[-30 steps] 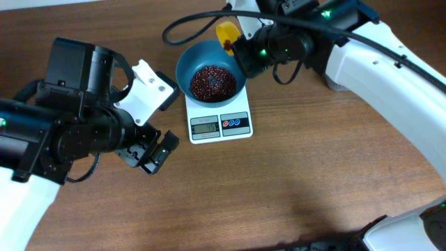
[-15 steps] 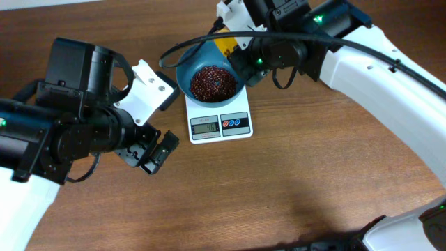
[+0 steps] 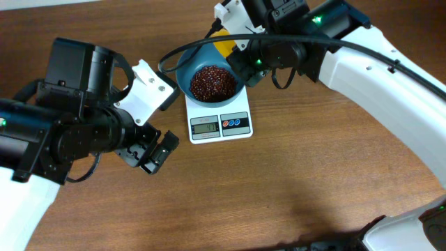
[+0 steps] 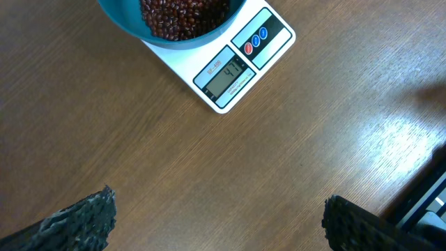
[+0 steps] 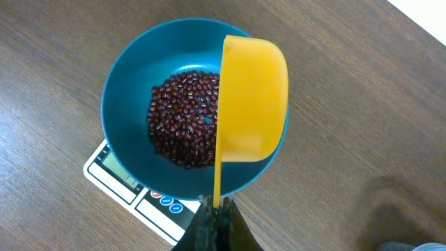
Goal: Scoop item into bowl and weigh 50g on scale
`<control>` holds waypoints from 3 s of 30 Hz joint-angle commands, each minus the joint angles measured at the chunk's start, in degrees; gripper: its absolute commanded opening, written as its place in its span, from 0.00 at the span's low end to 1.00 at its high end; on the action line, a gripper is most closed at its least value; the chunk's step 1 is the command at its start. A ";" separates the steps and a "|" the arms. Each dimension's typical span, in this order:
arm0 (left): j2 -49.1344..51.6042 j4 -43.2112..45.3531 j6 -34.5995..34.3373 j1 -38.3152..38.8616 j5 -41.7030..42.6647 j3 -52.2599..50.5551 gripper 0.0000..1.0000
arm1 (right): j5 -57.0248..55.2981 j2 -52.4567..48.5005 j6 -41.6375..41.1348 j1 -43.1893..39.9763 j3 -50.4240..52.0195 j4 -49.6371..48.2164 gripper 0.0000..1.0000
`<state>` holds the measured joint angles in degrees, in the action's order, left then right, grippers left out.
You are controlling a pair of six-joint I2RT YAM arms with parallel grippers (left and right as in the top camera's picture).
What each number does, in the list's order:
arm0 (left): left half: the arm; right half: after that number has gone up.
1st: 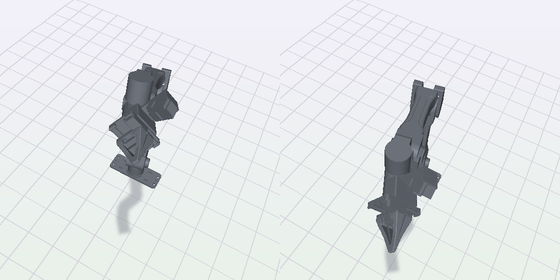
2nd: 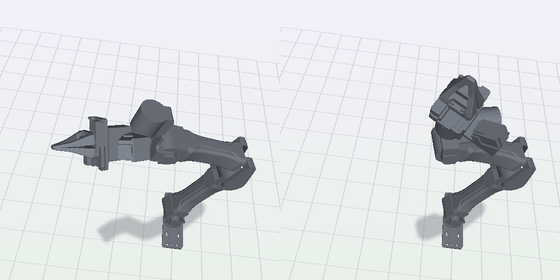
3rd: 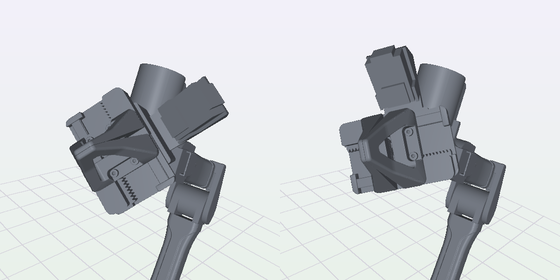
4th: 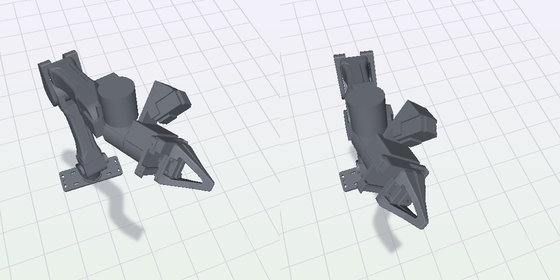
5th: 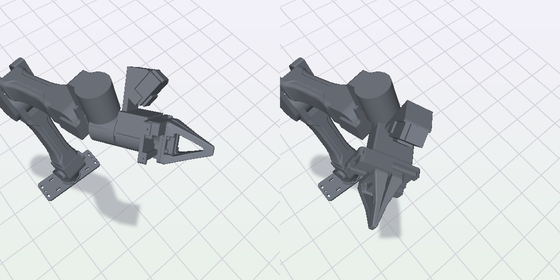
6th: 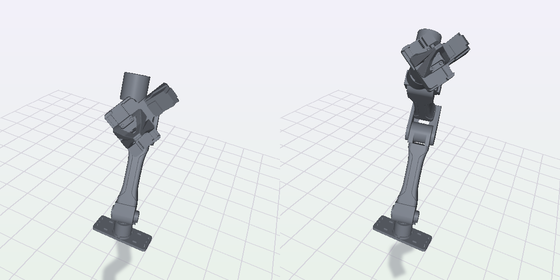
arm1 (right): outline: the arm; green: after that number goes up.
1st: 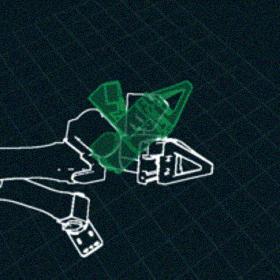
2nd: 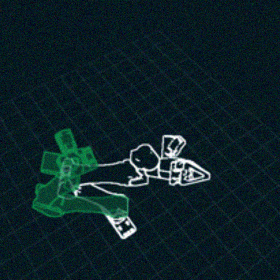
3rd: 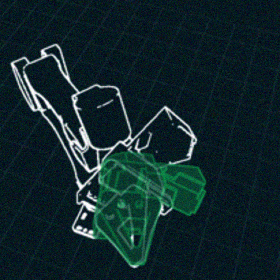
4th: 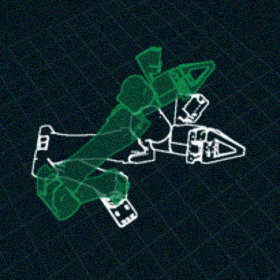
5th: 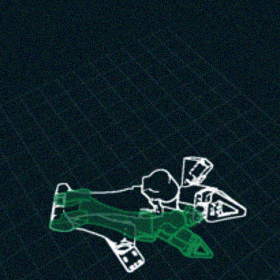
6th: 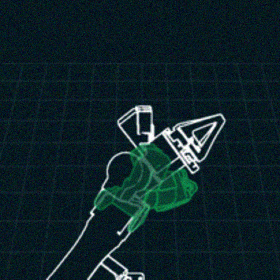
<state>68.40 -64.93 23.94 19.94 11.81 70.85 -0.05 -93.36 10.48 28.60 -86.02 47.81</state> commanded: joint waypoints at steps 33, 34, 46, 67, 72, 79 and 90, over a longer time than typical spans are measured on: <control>-0.28 -0.33 -0.74 -0.24 0.63 0.76 0.99 | -2.49 -13.22 1.03 -39.10 -1.64 13.53 0.04; -0.28 -0.35 -0.74 -0.24 0.63 0.76 0.99 | -1.20 -13.53 1.03 -39.08 -1.64 13.51 0.04; -0.28 -0.35 -0.74 -0.24 0.63 0.76 0.99 | 8.11 -13.62 1.03 -39.19 -1.66 15.45 0.04; -0.28 -0.33 -0.74 -0.24 0.66 0.76 0.99 | 19.30 -13.05 -1.51 -45.53 -6.95 17.18 0.04; -0.28 -0.35 -0.74 -0.24 0.63 0.76 0.99 | 33.03 -13.05 -1.51 -50.36 -6.95 19.12 0.04; -0.28 -0.33 -0.74 -0.24 0.63 0.76 0.99 | 51.25 -13.00 -1.51 -50.36 -6.95 19.02 0.04; -0.28 -0.33 -0.74 -0.24 0.63 0.76 0.99 | 43.01 -12.96 -1.49 -27.23 -14.38 9.84 0.04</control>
<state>68.40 -65.32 23.94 19.90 11.81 70.85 50.46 -106.37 8.93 -2.24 -97.73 57.80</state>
